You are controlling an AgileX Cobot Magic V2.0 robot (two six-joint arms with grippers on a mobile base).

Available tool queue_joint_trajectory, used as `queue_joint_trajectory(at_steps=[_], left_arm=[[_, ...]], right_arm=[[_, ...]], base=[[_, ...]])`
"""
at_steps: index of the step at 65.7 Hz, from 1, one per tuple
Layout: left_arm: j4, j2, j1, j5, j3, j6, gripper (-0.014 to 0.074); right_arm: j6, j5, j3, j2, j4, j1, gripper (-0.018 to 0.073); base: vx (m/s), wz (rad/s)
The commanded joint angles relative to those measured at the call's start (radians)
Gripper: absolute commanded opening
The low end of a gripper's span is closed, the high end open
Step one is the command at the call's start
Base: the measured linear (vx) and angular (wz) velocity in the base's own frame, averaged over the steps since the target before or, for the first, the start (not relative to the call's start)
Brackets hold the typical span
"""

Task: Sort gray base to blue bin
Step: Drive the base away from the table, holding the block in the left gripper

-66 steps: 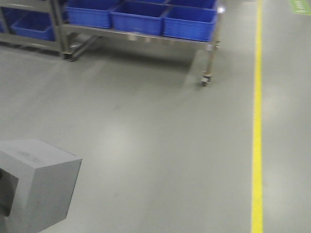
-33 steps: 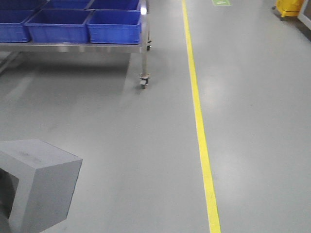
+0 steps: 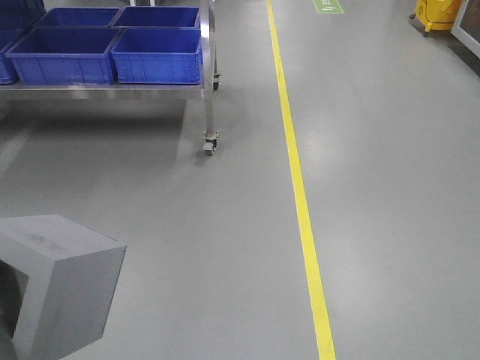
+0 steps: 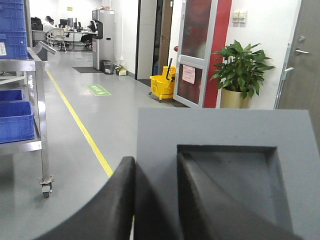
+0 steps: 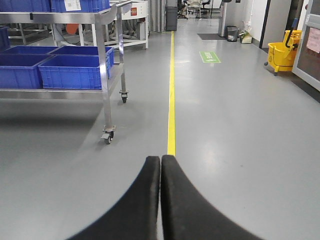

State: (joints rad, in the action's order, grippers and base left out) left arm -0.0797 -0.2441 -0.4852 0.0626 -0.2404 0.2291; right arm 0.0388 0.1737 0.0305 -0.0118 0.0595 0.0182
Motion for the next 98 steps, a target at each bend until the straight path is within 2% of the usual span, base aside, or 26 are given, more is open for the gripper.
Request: queue_joint_trajectory(at_steps=[1, 66, 98], left_arm=[[0.005, -0.008, -0.007, -0.109, -0.029, 0.007, -0.0006], [0.005, -0.008, -0.007, -0.109, -0.029, 0.007, -0.0006], [0.005, -0.008, -0.007, -0.109, -0.029, 0.007, -0.0006]], right_arm=[[-0.005, -0.074, 0.014, -0.012, 0.006, -0.005, -0.0009], [-0.005, -0.074, 0.014, -0.012, 0.006, -0.005, -0.0009], [-0.005, -0.074, 0.014, -0.012, 0.006, -0.005, -0.0009]], base=[[0.4, -0.01], [0.43, -0.03], [0.42, 0.17]])
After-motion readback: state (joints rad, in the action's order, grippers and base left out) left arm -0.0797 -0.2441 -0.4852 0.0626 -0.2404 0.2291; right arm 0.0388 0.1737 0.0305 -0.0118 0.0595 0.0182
